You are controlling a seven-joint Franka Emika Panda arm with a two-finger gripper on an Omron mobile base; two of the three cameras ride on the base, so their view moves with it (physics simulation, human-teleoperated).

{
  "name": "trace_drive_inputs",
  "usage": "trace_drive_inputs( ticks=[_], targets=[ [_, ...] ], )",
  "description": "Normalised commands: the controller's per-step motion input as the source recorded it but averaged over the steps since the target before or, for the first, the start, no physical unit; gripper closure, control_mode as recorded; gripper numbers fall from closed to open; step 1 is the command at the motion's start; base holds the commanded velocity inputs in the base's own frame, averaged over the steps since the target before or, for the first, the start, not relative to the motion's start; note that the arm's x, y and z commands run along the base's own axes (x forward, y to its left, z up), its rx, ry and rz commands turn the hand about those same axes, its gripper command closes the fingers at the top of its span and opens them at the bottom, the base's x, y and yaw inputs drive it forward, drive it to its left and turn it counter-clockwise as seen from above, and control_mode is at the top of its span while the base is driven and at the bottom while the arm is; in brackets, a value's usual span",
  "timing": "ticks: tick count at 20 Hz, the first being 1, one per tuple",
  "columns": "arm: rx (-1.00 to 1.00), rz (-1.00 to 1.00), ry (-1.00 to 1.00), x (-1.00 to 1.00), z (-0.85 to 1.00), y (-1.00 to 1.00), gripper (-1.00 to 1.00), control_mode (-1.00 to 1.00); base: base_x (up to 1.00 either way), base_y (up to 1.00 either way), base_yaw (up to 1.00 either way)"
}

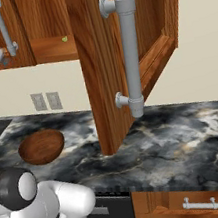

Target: Open the cabinet. Pick the peach and orange from the cabinet and place them into the bowl. Then close the cabinet.

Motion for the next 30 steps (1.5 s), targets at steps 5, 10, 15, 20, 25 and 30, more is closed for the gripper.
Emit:
trace_drive_inputs(
  ticks=[5,10,15,20,25,30],
  targets=[
    [0.00,0.20,-0.29,0.00,-0.24,0.17,-1.00,-1.00,0.00,0.00,0.00],
    [0.01,0.23,-0.23,0.13,-0.05,0.08,-1.00,-1.00,0.00,0.00,0.00],
    [0.03,0.23,-0.12,0.39,0.00,0.06,-1.00,-1.00,0.00,0.00,0.00],
    [0.01,0.19,-0.07,0.44,0.03,0.14,-1.00,-1.00,0.00,0.00,0.00],
    [0.00,0.13,-0.03,0.35,0.17,0.23,-1.00,-1.00,0.00,0.00,0.00],
    [0.00,0.08,0.02,0.27,0.40,0.36,-1.00,-1.00,0.00,0.00,0.00]
  ],
)
